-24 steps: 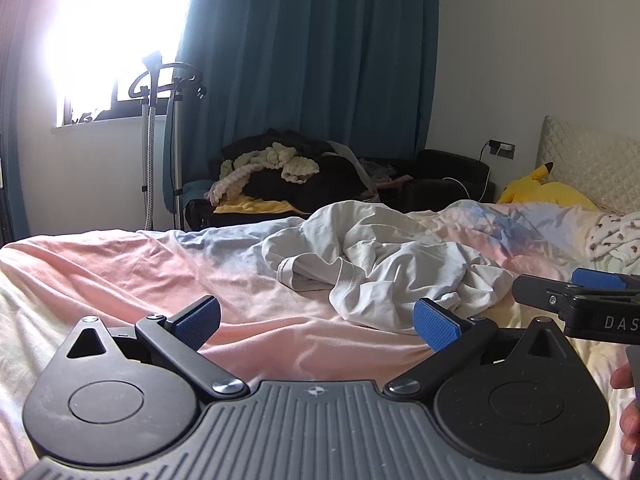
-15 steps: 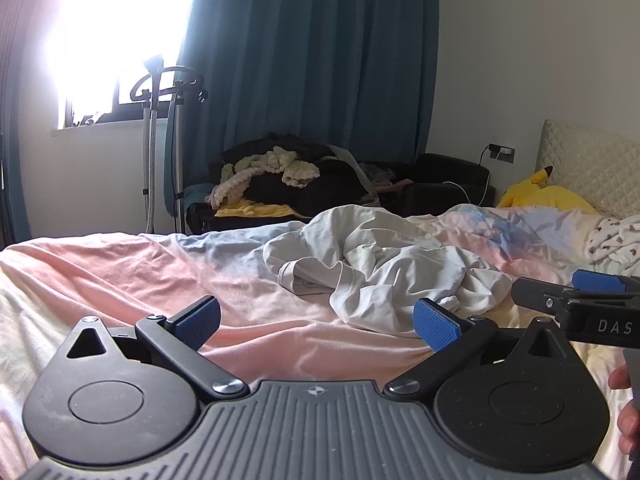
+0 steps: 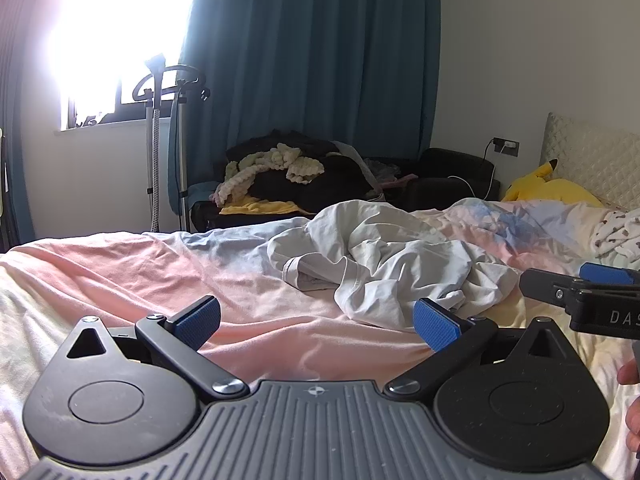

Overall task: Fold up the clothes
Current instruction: 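Move both grippers open toward the crumpled white shirt on the bed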

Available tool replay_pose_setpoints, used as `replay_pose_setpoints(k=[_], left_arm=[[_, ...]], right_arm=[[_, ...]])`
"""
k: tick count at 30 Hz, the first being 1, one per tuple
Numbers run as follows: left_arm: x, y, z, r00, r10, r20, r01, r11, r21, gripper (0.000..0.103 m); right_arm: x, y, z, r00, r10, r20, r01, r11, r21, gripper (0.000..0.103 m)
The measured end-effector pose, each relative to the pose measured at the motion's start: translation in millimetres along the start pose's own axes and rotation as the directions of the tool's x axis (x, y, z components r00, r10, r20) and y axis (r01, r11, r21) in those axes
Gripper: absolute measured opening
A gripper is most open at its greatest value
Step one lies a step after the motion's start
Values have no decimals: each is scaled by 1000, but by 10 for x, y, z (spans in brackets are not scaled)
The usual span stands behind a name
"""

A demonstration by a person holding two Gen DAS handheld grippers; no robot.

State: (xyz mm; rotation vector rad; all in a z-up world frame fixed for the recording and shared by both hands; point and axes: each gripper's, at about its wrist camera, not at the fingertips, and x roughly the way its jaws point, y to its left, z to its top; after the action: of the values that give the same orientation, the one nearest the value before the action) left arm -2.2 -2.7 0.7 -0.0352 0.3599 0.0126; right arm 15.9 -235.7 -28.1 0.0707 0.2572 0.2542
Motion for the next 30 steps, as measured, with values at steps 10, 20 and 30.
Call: replay_pose_setpoints(k=[10, 20, 30], left_arm=[[-5, -7, -3, 1000, 3, -2, -3, 1000, 1, 103], [-12, 15, 5, 1000, -21, -2, 21, 1000, -8, 103], [-94, 136, 67, 999, -25, 23, 26, 998, -61, 103]], right_arm=[[12, 20, -25, 1000, -16, -6, 16, 1000, -7, 103], [75, 64, 10, 997, -76, 0, 76, 996, -48, 103], [-294, 241, 102, 987, -159, -21, 159, 987, -2, 103]])
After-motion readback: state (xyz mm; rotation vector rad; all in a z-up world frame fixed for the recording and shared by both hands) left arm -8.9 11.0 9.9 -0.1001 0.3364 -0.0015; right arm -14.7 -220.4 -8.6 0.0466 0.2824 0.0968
